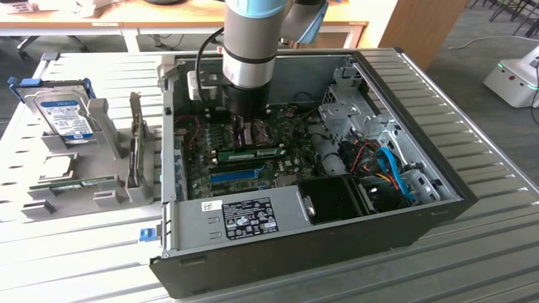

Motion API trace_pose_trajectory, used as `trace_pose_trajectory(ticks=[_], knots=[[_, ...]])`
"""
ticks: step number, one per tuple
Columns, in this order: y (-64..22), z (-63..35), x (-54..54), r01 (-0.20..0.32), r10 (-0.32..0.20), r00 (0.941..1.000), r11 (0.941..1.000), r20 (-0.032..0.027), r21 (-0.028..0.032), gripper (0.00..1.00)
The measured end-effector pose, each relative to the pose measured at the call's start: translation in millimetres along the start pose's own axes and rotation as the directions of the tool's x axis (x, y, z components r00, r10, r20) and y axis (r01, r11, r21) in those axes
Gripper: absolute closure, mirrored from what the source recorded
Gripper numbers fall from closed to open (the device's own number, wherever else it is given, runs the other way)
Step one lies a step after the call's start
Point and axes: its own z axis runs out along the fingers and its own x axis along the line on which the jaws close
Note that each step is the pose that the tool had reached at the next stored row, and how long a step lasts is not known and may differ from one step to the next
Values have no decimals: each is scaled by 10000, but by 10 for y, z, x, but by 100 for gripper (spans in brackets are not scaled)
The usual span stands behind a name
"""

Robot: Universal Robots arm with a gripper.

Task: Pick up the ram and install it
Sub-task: 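Press down the ram until it locks into place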

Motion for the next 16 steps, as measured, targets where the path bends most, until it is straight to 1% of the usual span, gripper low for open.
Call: trace_pose_trajectory(ticks=[16], knots=[[-1, 23, 1, 0, 0, 10000, 10000, -2, -1, 89]])
